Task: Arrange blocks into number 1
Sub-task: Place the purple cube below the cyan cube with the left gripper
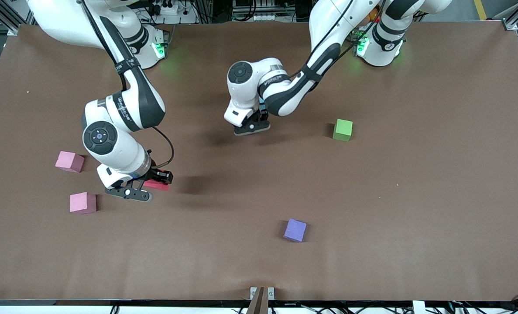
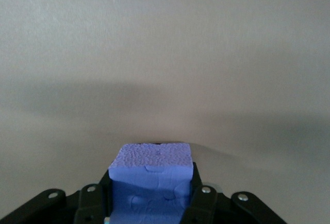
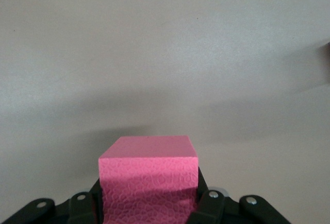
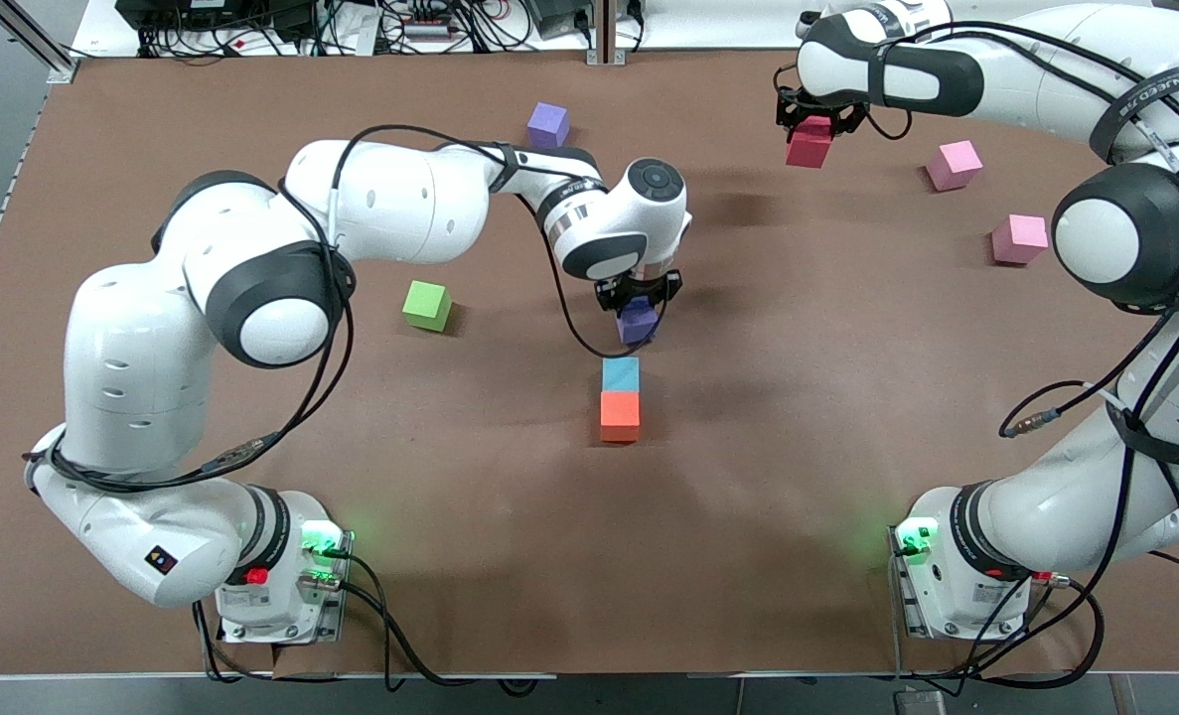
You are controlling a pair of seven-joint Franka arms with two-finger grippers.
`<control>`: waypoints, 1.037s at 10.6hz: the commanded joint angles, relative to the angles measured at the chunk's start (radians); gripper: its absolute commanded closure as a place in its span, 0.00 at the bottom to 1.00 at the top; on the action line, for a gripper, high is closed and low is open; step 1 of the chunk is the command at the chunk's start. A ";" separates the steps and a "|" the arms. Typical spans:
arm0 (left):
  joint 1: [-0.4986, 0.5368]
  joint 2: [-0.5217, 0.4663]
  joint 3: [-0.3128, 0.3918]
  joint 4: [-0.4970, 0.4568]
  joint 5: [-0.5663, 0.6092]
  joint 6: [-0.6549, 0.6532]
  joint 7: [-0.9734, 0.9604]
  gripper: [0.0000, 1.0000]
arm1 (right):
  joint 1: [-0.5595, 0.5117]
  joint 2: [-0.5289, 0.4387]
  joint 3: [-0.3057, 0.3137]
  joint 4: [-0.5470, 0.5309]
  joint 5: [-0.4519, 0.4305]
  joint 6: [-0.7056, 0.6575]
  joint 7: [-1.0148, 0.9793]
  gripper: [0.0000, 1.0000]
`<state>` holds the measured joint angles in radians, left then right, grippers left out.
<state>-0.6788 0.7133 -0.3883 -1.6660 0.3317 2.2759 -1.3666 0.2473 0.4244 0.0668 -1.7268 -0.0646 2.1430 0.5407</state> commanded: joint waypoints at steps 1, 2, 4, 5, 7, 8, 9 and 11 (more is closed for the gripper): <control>0.010 -0.078 -0.009 -0.099 0.026 -0.004 0.049 1.00 | -0.003 -0.012 0.007 -0.013 0.005 -0.002 0.019 1.00; 0.010 -0.087 -0.011 -0.118 0.044 -0.004 0.060 1.00 | -0.003 -0.012 0.007 -0.013 0.005 -0.002 0.019 1.00; 0.012 -0.094 -0.021 -0.147 0.079 0.029 0.063 1.00 | -0.003 -0.012 0.008 -0.013 0.005 -0.002 0.021 1.00; 0.012 -0.094 -0.023 -0.161 0.086 0.060 0.063 1.00 | -0.003 -0.012 0.008 -0.013 0.005 -0.002 0.021 1.00; 0.012 -0.112 -0.029 -0.201 0.087 0.114 0.063 1.00 | -0.003 -0.007 0.021 -0.014 0.005 -0.002 0.028 1.00; 0.012 -0.123 -0.030 -0.216 0.089 0.125 0.063 1.00 | -0.003 -0.006 0.021 -0.014 0.005 -0.003 0.027 1.00; 0.012 -0.130 -0.030 -0.222 0.089 0.126 0.066 1.00 | 0.001 -0.006 0.021 -0.016 0.005 -0.011 0.025 1.00; 0.024 -0.133 -0.032 -0.222 0.089 0.126 0.090 1.00 | 0.007 -0.006 0.022 -0.013 0.005 -0.037 0.016 1.00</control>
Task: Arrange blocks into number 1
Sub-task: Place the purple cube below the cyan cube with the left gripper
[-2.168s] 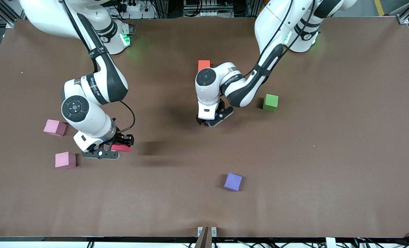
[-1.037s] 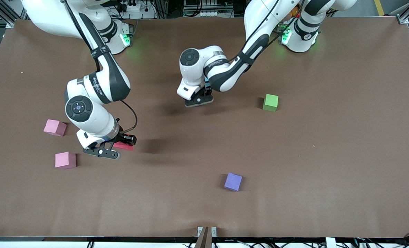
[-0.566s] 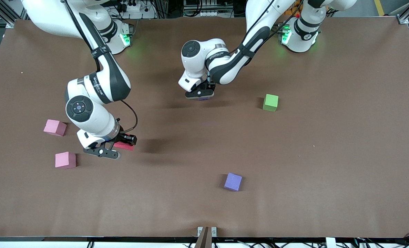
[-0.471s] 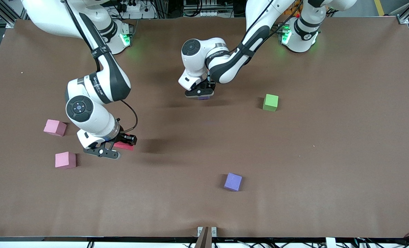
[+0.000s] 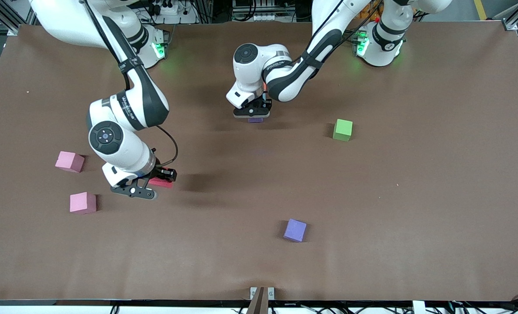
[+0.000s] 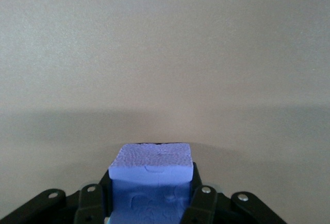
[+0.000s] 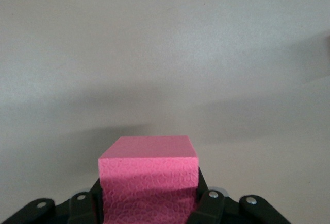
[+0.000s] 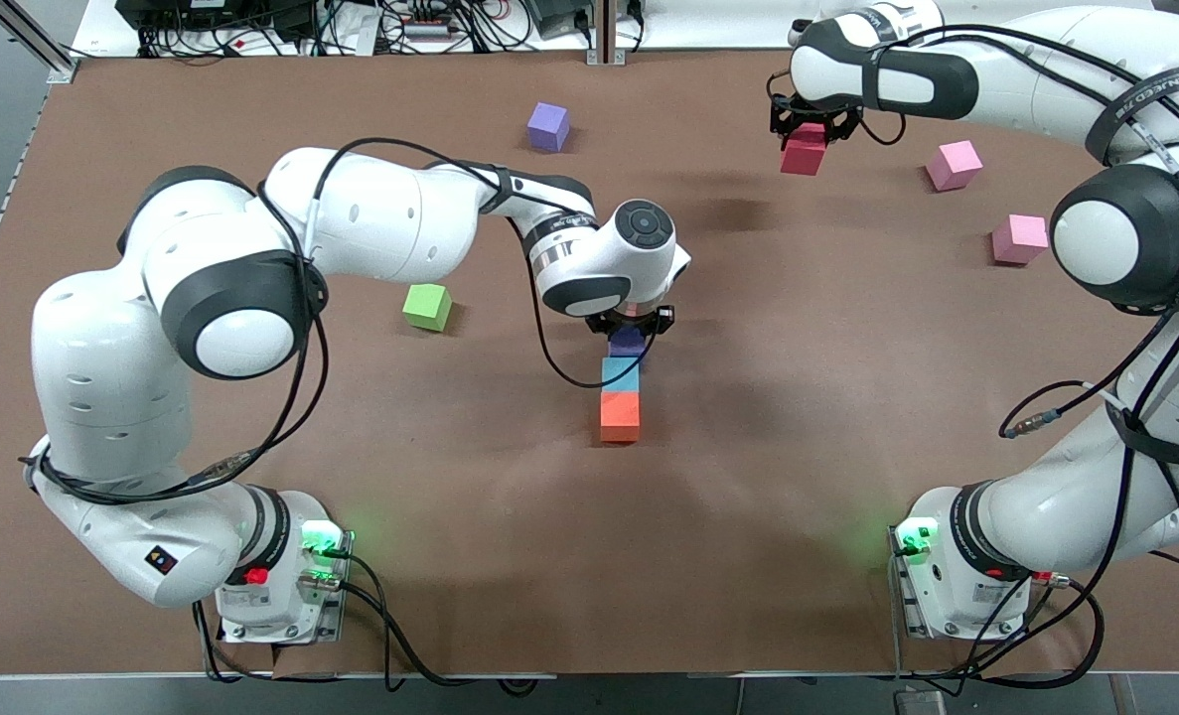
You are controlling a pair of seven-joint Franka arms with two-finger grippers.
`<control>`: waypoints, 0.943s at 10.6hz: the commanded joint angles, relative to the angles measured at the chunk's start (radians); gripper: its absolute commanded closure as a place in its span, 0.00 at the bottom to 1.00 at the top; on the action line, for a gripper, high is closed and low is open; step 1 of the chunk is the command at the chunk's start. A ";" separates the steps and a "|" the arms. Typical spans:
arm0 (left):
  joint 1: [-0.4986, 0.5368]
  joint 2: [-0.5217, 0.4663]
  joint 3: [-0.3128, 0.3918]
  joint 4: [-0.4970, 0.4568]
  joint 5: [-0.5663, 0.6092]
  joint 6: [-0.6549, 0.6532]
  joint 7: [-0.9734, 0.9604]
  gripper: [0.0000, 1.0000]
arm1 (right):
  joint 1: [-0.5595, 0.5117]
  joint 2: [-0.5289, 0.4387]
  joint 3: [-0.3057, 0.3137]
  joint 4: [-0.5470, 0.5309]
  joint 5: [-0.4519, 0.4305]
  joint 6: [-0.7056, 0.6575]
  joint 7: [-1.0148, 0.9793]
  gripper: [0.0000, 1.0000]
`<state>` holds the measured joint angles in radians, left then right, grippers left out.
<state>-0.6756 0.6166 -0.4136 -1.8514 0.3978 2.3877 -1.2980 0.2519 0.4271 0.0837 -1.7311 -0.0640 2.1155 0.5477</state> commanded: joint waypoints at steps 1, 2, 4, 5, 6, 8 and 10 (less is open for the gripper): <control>0.021 -0.038 -0.007 -0.038 0.023 0.015 0.022 1.00 | 0.003 -0.008 0.004 -0.008 0.004 -0.011 0.006 1.00; 0.019 -0.035 -0.007 -0.045 0.023 0.015 0.022 1.00 | 0.003 -0.008 0.005 -0.008 0.004 -0.011 0.006 1.00; 0.016 -0.029 -0.019 -0.054 0.023 0.015 0.022 1.00 | 0.006 -0.007 0.004 -0.011 0.004 -0.011 0.006 1.00; 0.017 -0.029 -0.020 -0.052 0.021 0.013 0.020 0.47 | 0.006 -0.007 0.004 -0.012 0.004 -0.011 0.006 1.00; 0.016 -0.029 -0.019 -0.052 0.021 0.013 0.016 0.00 | 0.006 -0.007 0.004 -0.012 0.003 -0.011 0.006 1.00; 0.022 -0.034 -0.017 -0.043 0.018 0.007 0.003 0.00 | 0.004 -0.007 0.005 -0.008 0.004 -0.011 0.005 1.00; 0.094 -0.072 -0.008 -0.038 0.015 -0.004 0.003 0.00 | 0.006 -0.007 0.004 -0.008 0.004 -0.009 0.005 1.00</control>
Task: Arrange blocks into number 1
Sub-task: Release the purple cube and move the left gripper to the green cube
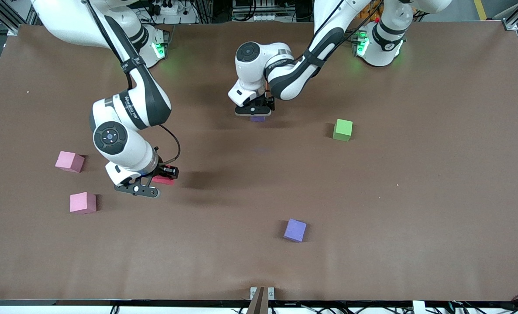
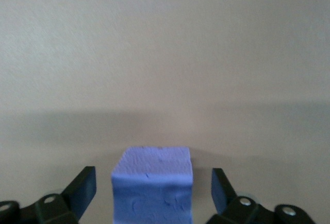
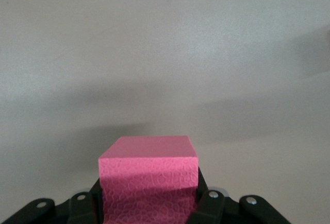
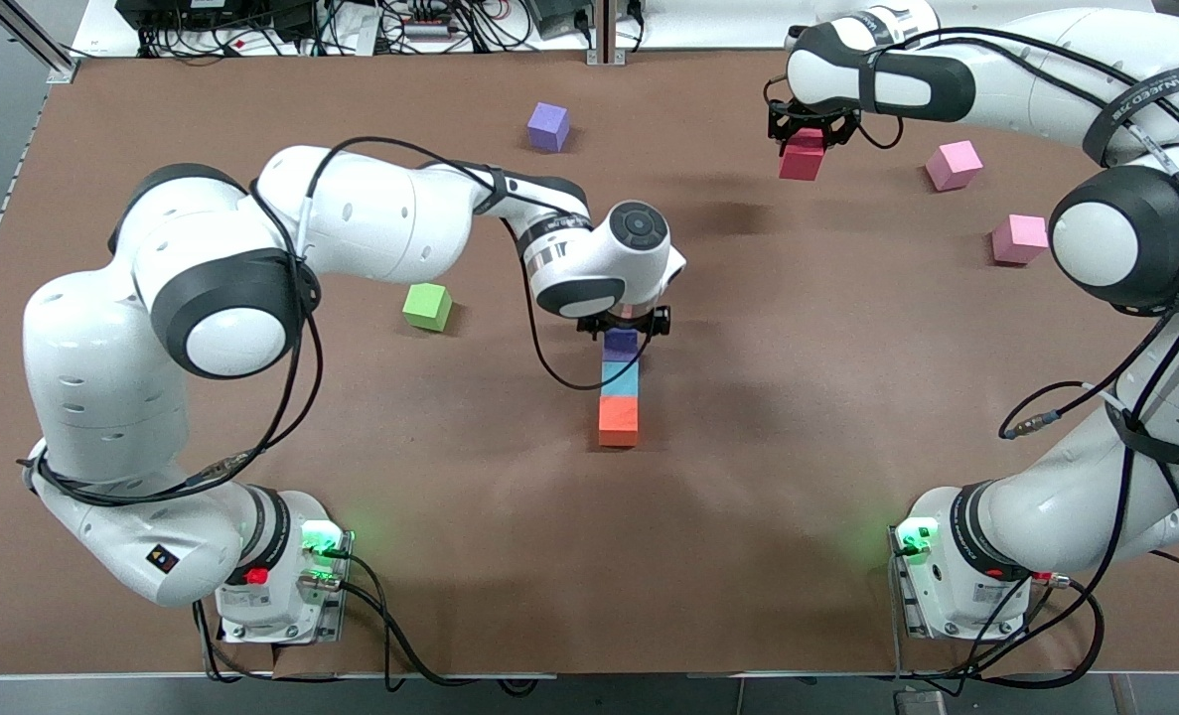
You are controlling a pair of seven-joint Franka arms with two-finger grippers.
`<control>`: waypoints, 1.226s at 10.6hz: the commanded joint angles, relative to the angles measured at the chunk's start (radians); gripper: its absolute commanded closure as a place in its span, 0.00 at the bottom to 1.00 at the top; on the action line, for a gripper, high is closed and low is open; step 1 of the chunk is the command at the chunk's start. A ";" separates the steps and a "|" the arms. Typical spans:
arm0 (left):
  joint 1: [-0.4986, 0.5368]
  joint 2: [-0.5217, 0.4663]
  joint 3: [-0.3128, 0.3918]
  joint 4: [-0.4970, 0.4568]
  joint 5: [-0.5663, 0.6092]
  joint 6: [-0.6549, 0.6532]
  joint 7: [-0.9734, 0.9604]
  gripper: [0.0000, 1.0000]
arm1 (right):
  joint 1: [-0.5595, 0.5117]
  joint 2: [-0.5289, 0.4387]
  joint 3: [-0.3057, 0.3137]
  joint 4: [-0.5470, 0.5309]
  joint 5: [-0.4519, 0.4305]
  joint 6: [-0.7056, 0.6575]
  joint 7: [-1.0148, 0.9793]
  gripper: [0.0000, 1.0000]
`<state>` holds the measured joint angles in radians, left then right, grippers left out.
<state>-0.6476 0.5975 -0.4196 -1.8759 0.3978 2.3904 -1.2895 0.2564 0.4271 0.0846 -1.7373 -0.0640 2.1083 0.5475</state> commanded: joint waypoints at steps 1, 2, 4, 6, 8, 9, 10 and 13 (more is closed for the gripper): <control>0.124 -0.073 -0.001 -0.009 0.019 -0.034 0.001 0.00 | 0.001 -0.007 0.003 -0.002 0.003 -0.002 0.005 1.00; 0.191 -0.087 -0.002 0.001 0.021 -0.068 0.006 0.00 | 0.000 -0.007 0.003 -0.004 0.004 -0.002 0.005 1.00; 0.285 -0.116 -0.002 0.003 0.021 -0.147 0.010 0.00 | 0.001 -0.007 0.003 -0.004 0.004 0.001 0.008 1.00; 0.365 -0.131 -0.004 -0.002 0.023 -0.229 0.073 0.00 | 0.004 -0.007 0.003 -0.005 0.004 0.004 0.018 1.00; 0.448 -0.165 -0.016 -0.049 0.023 -0.310 0.117 0.00 | 0.009 0.002 0.003 -0.005 0.003 0.009 0.022 1.00; 0.507 -0.218 -0.027 -0.125 0.023 -0.298 0.195 0.00 | 0.030 0.004 0.003 -0.004 0.004 0.010 0.022 1.00; 0.617 -0.287 -0.065 -0.197 0.004 -0.259 0.328 0.00 | 0.049 0.012 0.003 -0.002 0.004 0.012 0.053 1.00; 1.027 -0.323 -0.354 -0.287 -0.103 -0.214 0.655 0.00 | 0.157 0.050 0.003 0.002 0.004 0.076 0.191 1.00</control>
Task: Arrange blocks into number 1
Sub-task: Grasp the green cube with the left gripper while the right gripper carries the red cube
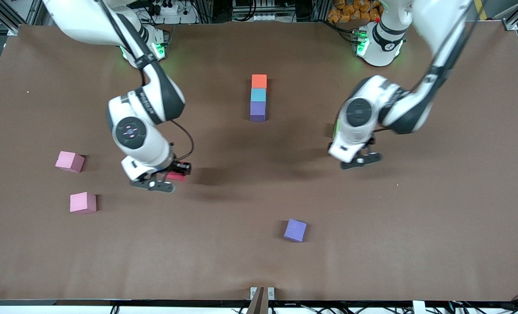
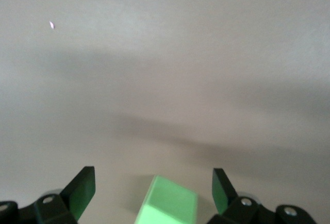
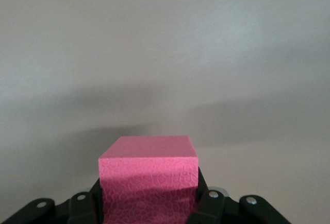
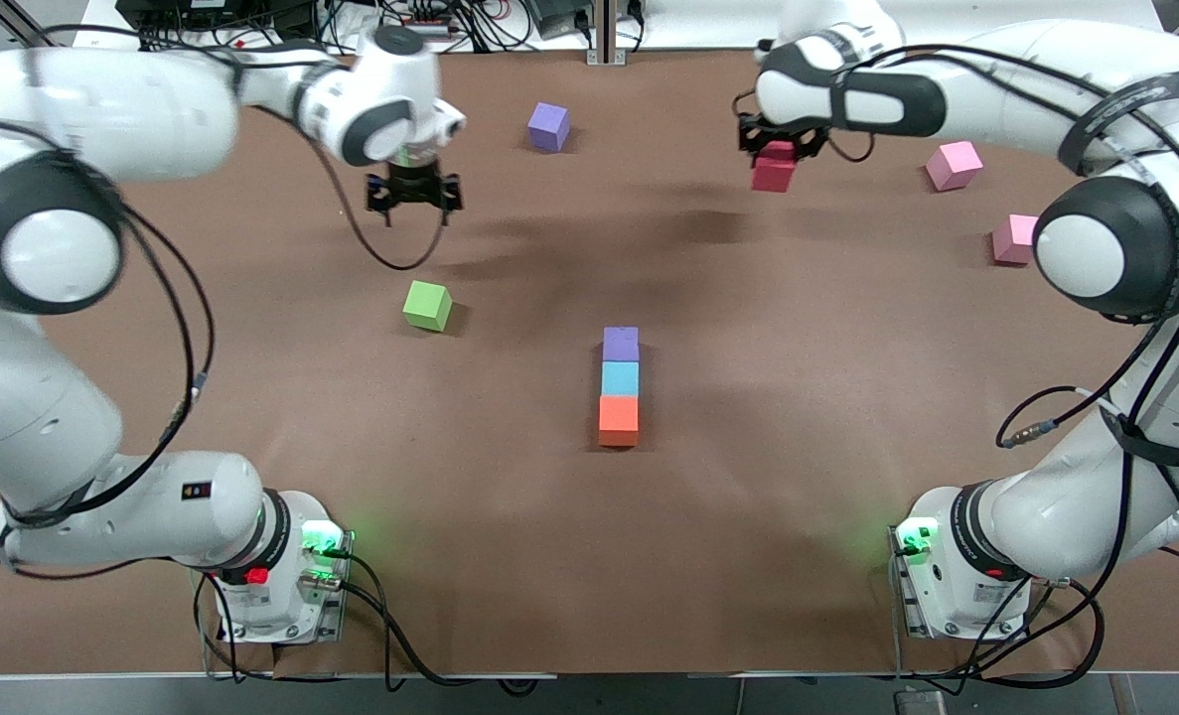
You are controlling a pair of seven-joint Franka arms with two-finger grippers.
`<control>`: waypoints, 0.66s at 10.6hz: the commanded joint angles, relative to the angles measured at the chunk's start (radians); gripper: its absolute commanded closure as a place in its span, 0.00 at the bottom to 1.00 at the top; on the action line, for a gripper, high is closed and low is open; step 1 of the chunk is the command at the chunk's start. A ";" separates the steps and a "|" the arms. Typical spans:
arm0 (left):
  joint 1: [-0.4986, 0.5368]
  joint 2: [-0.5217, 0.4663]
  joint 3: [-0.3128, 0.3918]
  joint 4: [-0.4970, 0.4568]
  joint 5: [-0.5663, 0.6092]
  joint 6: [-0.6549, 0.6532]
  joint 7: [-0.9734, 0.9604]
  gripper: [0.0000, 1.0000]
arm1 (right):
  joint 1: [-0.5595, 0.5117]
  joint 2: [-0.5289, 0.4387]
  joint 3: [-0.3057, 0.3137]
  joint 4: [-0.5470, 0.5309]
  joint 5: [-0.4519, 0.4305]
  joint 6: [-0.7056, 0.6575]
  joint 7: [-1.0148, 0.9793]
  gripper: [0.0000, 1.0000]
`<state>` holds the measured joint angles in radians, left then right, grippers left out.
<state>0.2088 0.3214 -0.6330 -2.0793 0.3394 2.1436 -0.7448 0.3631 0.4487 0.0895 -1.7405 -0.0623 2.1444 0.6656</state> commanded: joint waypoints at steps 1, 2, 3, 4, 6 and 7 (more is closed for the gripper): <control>0.231 -0.041 -0.209 -0.123 -0.045 0.045 0.123 0.00 | 0.084 0.048 -0.002 0.007 0.002 0.069 0.110 1.00; 0.251 -0.042 -0.237 -0.155 -0.045 0.053 0.134 0.00 | 0.120 0.064 -0.002 0.009 0.002 0.096 0.118 1.00; 0.253 -0.038 -0.241 -0.174 -0.046 0.055 0.169 0.00 | 0.161 0.083 -0.002 0.019 0.002 0.113 0.141 1.00; 0.250 -0.019 -0.266 -0.180 -0.046 0.055 0.173 0.00 | 0.199 0.114 -0.002 0.047 0.002 0.115 0.169 1.00; 0.250 0.028 -0.295 -0.188 -0.046 0.055 0.226 0.00 | 0.270 0.162 -0.002 0.079 0.002 0.126 0.209 1.00; 0.239 0.039 -0.297 -0.197 -0.046 0.053 0.232 0.00 | 0.298 0.177 -0.001 0.078 0.002 0.149 0.207 1.00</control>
<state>0.4418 0.3373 -0.9183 -2.2621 0.3134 2.1858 -0.5635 0.6287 0.5829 0.0931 -1.7025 -0.0623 2.2784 0.8564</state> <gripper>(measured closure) 0.000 0.366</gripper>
